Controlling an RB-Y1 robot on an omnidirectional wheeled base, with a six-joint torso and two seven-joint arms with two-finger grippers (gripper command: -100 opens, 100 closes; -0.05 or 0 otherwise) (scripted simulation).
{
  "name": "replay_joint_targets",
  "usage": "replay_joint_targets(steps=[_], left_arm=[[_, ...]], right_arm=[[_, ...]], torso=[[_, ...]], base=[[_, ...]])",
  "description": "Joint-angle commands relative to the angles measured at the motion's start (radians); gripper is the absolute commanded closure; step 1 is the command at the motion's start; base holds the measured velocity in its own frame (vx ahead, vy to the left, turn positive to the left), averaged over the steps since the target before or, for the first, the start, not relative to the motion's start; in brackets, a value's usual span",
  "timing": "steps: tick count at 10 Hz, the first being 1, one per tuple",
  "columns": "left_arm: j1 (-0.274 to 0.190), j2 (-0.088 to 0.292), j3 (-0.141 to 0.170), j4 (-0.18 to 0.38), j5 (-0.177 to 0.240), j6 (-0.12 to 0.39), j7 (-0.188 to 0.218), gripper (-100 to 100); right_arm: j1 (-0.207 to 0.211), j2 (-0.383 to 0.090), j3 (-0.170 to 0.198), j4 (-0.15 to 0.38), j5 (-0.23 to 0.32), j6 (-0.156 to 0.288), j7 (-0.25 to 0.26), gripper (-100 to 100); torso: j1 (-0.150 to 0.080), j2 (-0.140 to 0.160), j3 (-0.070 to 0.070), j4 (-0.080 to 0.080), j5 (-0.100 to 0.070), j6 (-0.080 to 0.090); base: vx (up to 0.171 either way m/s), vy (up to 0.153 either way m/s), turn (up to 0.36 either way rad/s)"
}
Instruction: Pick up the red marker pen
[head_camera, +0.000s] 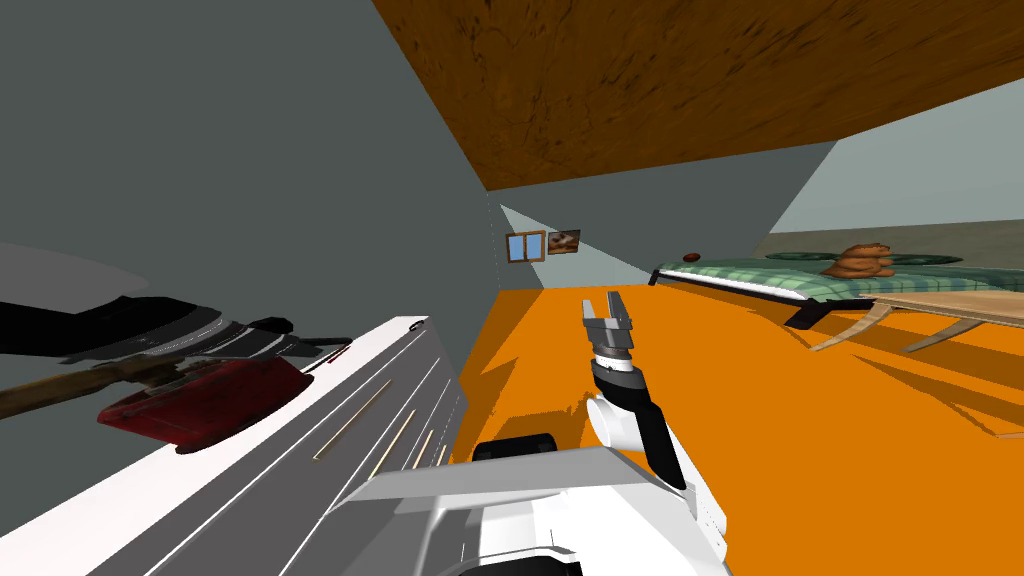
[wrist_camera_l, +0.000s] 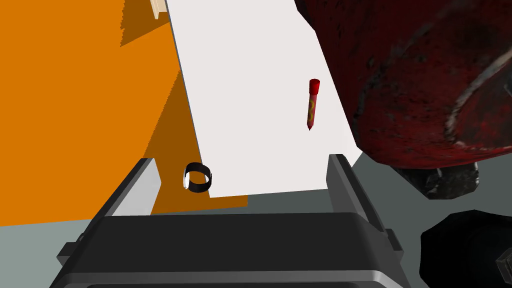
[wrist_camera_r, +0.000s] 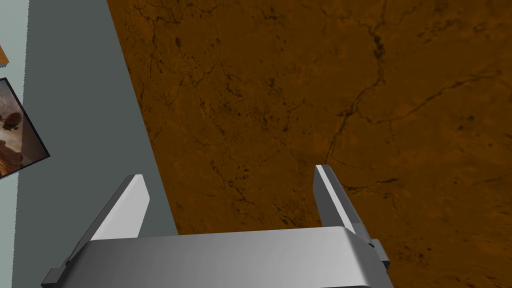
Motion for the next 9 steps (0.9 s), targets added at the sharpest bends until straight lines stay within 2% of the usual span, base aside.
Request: replay_joint_targets(steps=[1,2,3,7,8,9], left_arm=[[0.001,0.013,0.021,0.031,0.003,-0.002,0.002,-100],[-0.001,0.005,0.01,0.013,0.002,0.004,-0.002,-100],[0.0,0.005,0.012,0.014,0.002,0.005,-0.002,100],[-0.001,0.005,0.011,0.014,0.002,0.005,-0.002,100],[-0.001,0.005,0.011,0.014,0.002,0.005,-0.002,0],[0.016,-0.016,0.003,-0.001,-0.004,0.001,-0.003,-100]], right_arm=[[0.0,0.0,0.0,0.0,0.0,0.0,0.0,0],[0.0,0.0,0.0,0.0,0.0,0.0,0.0,0],[0.0,0.0,0.0,0.0,0.0,0.0,0.0,0],[0.0,0.0,0.0,0.0,0.0,0.0,0.0,0],[0.0,0.0,0.0,0.0,0.0,0.0,0.0,0],[0.0,0.0,0.0,0.0,0.0,0.0,0.0,0]], torso=[[0.0,0.0,0.0,0.0,0.0,0.0],[0.0,0.001,0.001,0.001,0.0,0.0],[0.005,-0.003,-0.001,0.0,0.001,0.0],[0.012,-0.01,-0.005,-0.002,0.003,0.0],[0.012,-0.01,-0.006,-0.002,0.003,0.0],[0.012,-0.01,-0.006,-0.002,0.003,0.0]], base=[[-0.174,-0.164,0.063],[-0.065,-0.063,0.015],[-0.012,-0.013,0.0],[-0.002,-0.002,0.0],[0.0,0.0,0.0],[0.091,0.067,-0.096]])
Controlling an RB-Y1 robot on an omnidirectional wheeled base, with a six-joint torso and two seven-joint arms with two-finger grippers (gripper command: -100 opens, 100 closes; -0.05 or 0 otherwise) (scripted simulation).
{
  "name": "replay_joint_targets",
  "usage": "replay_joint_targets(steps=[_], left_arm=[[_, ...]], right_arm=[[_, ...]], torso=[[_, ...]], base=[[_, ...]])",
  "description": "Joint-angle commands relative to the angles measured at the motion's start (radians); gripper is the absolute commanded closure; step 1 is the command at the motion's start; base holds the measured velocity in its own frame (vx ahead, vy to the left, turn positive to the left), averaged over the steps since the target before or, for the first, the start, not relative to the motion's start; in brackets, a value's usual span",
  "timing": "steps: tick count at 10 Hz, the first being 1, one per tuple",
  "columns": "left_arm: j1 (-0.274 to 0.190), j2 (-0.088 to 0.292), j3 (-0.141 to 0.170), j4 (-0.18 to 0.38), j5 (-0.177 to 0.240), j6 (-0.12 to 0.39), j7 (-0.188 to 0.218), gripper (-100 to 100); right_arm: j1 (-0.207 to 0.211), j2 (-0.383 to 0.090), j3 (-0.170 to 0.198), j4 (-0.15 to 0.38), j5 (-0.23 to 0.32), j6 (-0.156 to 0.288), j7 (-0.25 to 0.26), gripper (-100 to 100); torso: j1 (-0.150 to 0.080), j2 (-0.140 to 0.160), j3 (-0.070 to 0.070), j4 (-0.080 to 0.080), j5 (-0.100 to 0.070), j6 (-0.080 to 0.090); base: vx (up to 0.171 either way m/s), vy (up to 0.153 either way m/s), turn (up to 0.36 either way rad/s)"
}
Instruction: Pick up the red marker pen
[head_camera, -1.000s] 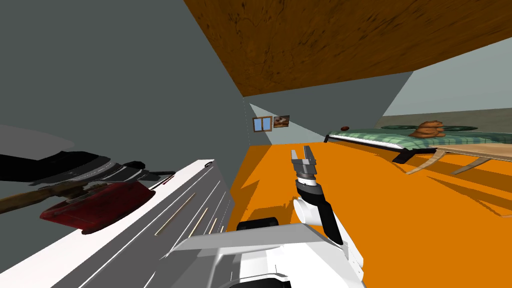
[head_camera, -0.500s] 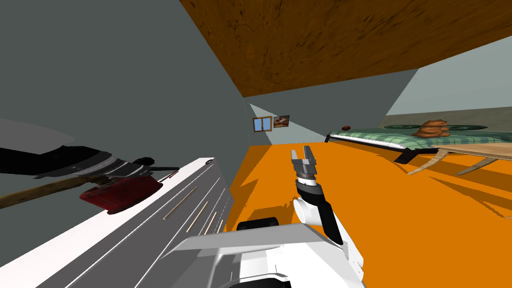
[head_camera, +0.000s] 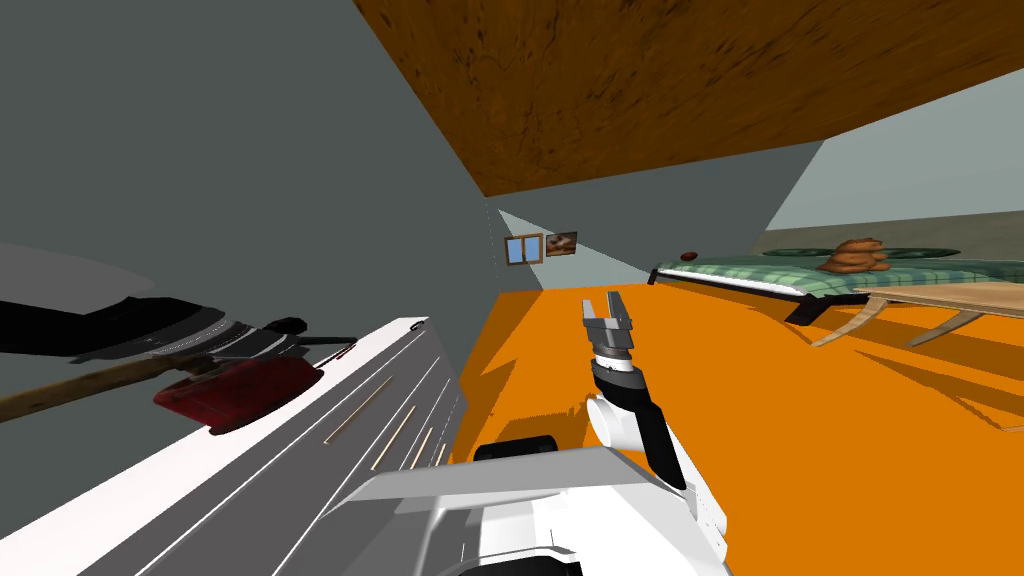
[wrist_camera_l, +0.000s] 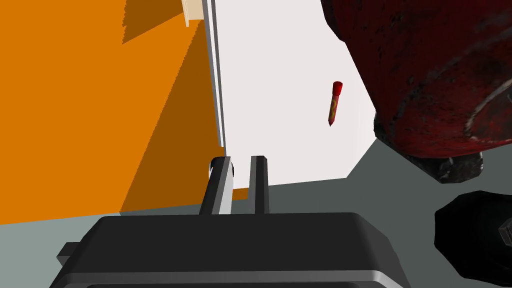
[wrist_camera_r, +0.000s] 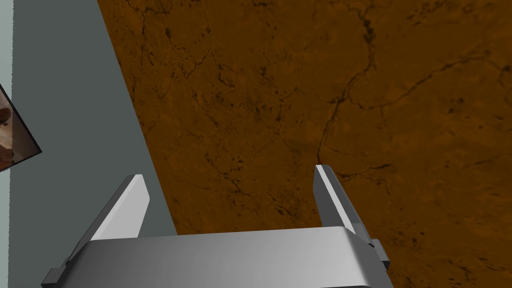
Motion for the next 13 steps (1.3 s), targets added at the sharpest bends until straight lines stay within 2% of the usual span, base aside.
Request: replay_joint_targets(steps=[1,3,4,5,6,8,9,10,13], left_arm=[[0.002,-0.017,-0.017,-0.012,-0.005,-0.006,-0.004,-100],[0.02,-0.039,-0.025,-0.028,-0.011,-0.011,-0.004,-100],[0.014,-0.031,-0.022,-0.019,-0.009,-0.012,-0.002,-100],[0.014,-0.032,-0.023,-0.02,-0.009,-0.014,-0.002,0],[-0.007,-0.009,-0.018,-0.003,-0.003,-0.011,-0.001,-100],[-0.029,0.014,-0.013,0.013,0.003,-0.008,0.001,-100],[-0.013,0.003,-0.008,0.019,0.0,-0.013,0.0,-100],[-0.013,0.004,-0.007,0.022,0.001,-0.015,0.001,100],[-0.013,0.004,-0.007,0.022,0.0,-0.015,0.001,100]], right_arm=[[0.0,0.0,0.0,0.0,0.0,0.0,0.0,0],[0.0,0.0,0.0,0.0,0.0,0.0,0.0,0],[0.0,0.0,0.0,0.0,0.0,0.0,0.0,0],[0.0,0.0,0.0,0.0,0.0,0.0,0.0,0],[0.0,0.0,0.0,0.0,0.0,0.0,0.0,0],[0.0,0.0,0.0,0.0,0.0,0.0,0.0,0],[0.0,0.0,0.0,0.0,0.0,0.0,0.0,0],[0.0,0.0,0.0,0.0,0.0,0.0,0.0,0],[0.0,0.0,0.0,0.0,0.0,0.0,0.0,0]], torso=[[0.0,0.0,0.0,0.0,0.0,0.0],[0.006,-0.005,-0.003,-0.001,0.002,0.0],[0.008,-0.007,-0.004,-0.002,0.002,0.0],[0.003,-0.004,-0.003,-0.001,0.001,0.0],[-0.001,0.0,0.0,0.0,0.0,0.0],[-0.014,0.013,0.007,0.003,-0.003,0.0],[-0.015,0.014,0.008,0.004,-0.004,-0.001],[-0.01,0.011,0.006,0.003,-0.003,-0.001],[-0.004,0.004,0.002,0.001,-0.001,-0.001]], base=[[0.155,0.125,-0.071],[0.152,0.158,-0.048],[0.088,0.082,-0.022],[0.013,0.015,-0.001],[-0.094,-0.105,0.073],[-0.171,-0.163,0.067],[-0.065,-0.068,0.017],[-0.011,-0.013,0.0],[-0.002,-0.002,0.0]])
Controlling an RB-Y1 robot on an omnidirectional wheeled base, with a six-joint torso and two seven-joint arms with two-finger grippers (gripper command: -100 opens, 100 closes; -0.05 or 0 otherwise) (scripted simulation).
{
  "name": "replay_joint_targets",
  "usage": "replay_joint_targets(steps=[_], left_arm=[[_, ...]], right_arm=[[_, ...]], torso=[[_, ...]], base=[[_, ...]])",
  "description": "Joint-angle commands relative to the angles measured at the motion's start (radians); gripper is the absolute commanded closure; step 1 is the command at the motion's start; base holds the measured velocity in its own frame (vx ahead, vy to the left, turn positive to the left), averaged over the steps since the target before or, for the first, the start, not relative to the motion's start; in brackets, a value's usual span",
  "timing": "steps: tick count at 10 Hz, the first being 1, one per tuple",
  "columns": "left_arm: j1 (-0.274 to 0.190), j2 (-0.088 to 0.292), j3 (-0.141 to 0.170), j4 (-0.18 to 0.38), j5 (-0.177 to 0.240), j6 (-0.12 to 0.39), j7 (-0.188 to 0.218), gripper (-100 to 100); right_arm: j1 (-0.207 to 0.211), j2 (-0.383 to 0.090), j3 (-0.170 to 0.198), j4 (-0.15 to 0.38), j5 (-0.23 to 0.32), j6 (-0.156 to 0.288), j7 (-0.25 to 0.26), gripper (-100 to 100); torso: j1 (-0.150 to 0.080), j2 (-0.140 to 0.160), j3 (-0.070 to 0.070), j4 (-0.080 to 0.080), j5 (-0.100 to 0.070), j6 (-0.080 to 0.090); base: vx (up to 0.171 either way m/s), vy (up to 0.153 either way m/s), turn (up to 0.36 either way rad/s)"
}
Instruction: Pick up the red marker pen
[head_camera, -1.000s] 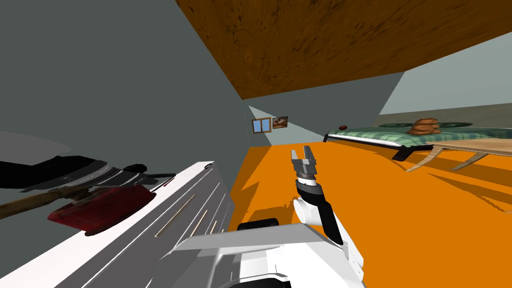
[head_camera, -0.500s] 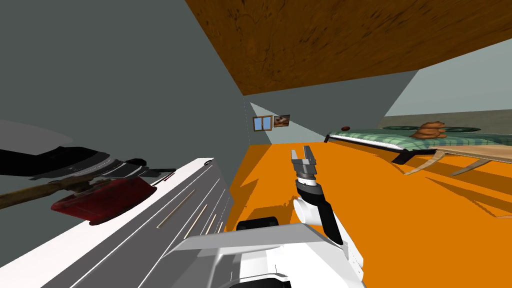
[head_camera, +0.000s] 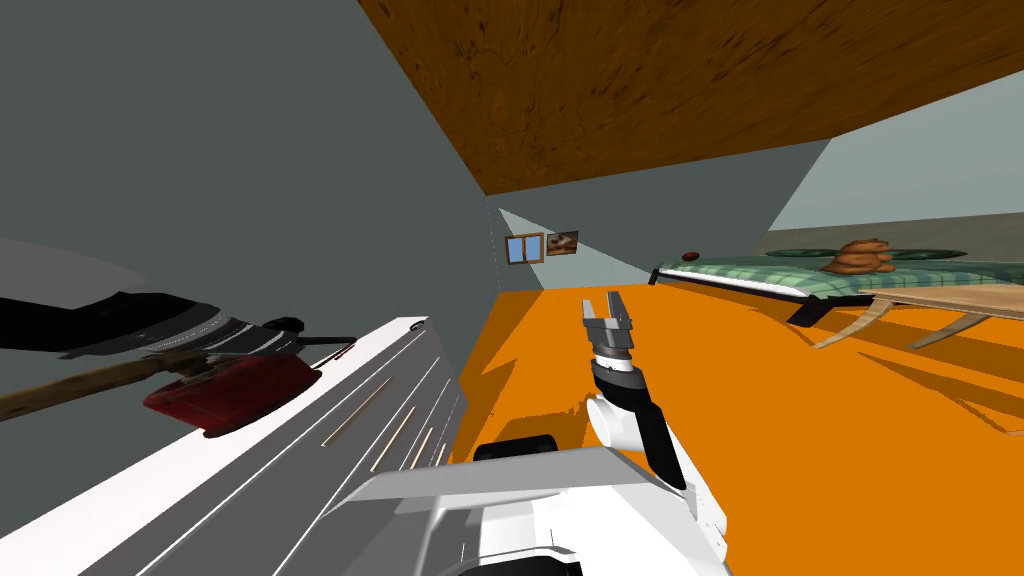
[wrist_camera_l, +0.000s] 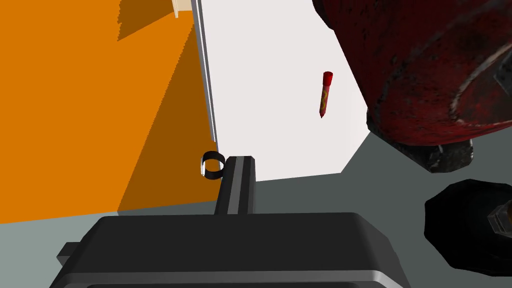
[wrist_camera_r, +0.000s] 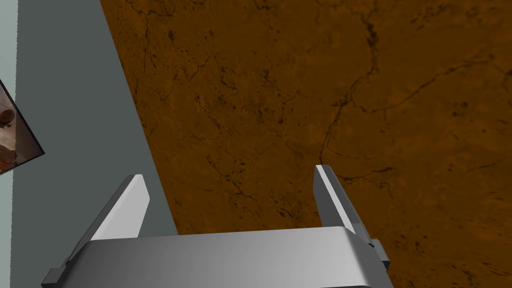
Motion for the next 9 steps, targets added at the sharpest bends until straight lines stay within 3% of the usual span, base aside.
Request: replay_joint_targets(steps=[1,2,3,5,6,7,8,9], left_arm=[[0.0,0.0,0.0,0.0,0.0,0.0,0.0,100],[0.0,0.0,0.0,0.0,0.0,0.0,0.0,0],[0.019,-0.028,-0.01,-0.017,-0.009,-0.003,-0.003,-100],[0.034,-0.051,-0.017,-0.031,-0.016,-0.005,-0.005,-100],[0.034,-0.045,-0.009,-0.014,-0.014,-0.009,-0.004,-100],[0.035,-0.046,-0.009,-0.015,-0.014,-0.01,-0.004,0],[0.029,-0.027,-0.006,0.005,-0.004,-0.006,0.014,-100],[0.027,-0.021,-0.006,0.012,0.0,-0.004,0.02,-100]], right_arm=[[0.0,0.0,0.0,0.0,0.0,0.0,0.0,0],[0.0,0.0,0.0,0.0,0.0,0.0,0.0,0],[0.0,0.0,0.0,0.0,0.0,0.0,0.0,0],[0.0,0.0,0.0,0.0,0.0,0.0,0.0,0],[0.0,0.0,0.0,0.0,0.0,0.0,0.0,0],[0.0,0.0,0.0,0.0,0.0,0.0,0.0,0],[0.0,0.0,0.0,0.0,0.0,0.0,0.0,0],[0.0,0.0,0.0,0.0,0.0,0.0,0.0,0]], torso=[[0.0,0.0,0.0,0.0,0.0,0.0],[0.0,0.0,0.0,0.0,0.0,0.0],[0.0,0.0,0.0,0.0,0.0,0.0],[0.009,-0.007,-0.004,-0.002,0.002,0.0],[0.011,-0.009,-0.005,-0.002,0.003,0.0],[0.007,-0.007,-0.004,-0.002,0.002,0.0],[0.003,-0.003,-0.002,-0.001,0.001,0.0],[-0.001,0.003,0.001,0.0,0.0,0.001]], base=[[0.0,0.0,0.0],[0.0,0.0,0.0],[0.085,0.061,-0.106],[0.131,0.144,-0.061],[0.066,0.071,-0.021],[0.01,0.013,-0.001],[-0.101,-0.05,-0.115],[-0.196,-0.086,-0.097]])
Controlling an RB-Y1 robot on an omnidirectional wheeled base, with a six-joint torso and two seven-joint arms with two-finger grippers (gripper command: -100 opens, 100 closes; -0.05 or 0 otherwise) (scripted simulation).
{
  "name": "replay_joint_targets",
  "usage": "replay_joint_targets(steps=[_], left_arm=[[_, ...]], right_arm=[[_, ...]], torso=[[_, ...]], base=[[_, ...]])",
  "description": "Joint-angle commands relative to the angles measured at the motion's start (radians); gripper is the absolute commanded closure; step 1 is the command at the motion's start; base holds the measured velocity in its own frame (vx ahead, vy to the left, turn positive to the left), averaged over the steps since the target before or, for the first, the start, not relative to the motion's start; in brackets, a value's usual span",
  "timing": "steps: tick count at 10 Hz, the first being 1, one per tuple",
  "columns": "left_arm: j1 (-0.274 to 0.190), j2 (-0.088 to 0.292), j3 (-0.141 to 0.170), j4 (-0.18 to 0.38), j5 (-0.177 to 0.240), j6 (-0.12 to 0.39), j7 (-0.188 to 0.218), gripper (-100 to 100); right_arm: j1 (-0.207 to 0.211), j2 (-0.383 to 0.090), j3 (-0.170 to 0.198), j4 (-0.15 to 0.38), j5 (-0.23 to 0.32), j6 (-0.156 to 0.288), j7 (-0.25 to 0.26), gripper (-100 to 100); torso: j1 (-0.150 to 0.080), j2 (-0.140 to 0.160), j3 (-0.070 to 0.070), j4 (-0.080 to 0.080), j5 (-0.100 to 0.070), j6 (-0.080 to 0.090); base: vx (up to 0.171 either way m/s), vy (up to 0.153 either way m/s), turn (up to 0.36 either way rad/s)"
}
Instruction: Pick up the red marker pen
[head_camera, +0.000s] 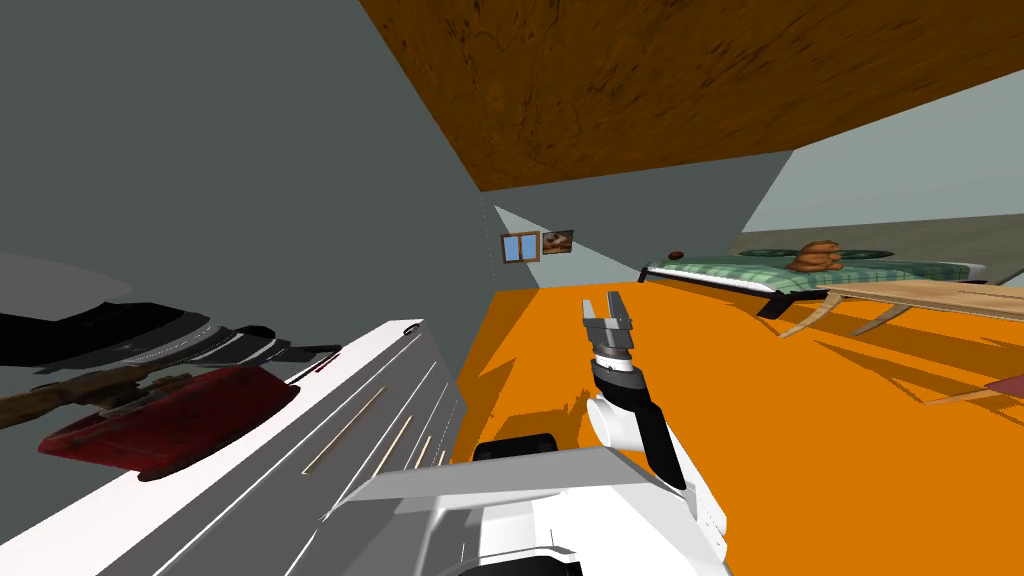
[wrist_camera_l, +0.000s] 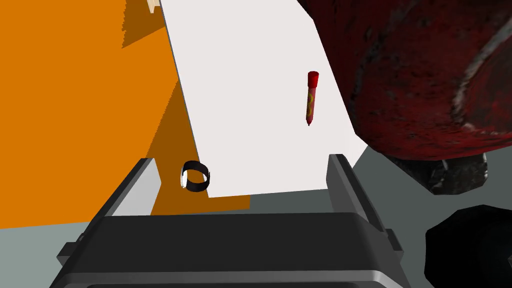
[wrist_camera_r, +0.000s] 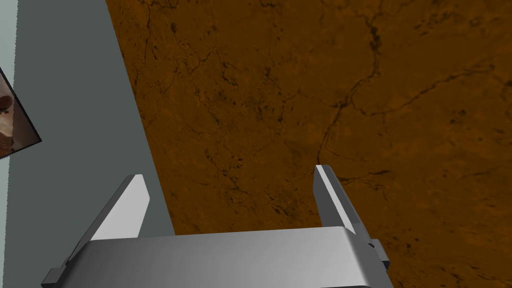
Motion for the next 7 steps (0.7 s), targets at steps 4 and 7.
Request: replay_joint_targets(steps=[4,7], left_arm=[[-0.005,0.041,0.013,0.031,0.02,0.014,0.039,-100],[-0.005,0.043,0.013,0.031,0.021,0.017,0.042,100]], right_arm=[[0.0,0.0,0.0,0.0,0.0,0.0,0.0,0],[0.0,0.0,0.0,0.0,0.0,0.0,0.0,0]], torso=[[-0.004,0.005,0.003,0.002,-0.001,0.0],[0.005,-0.008,-0.004,-0.002,0.001,-0.001]], base=[[-0.187,-0.099,-0.073],[-0.008,-0.005,0.002]])
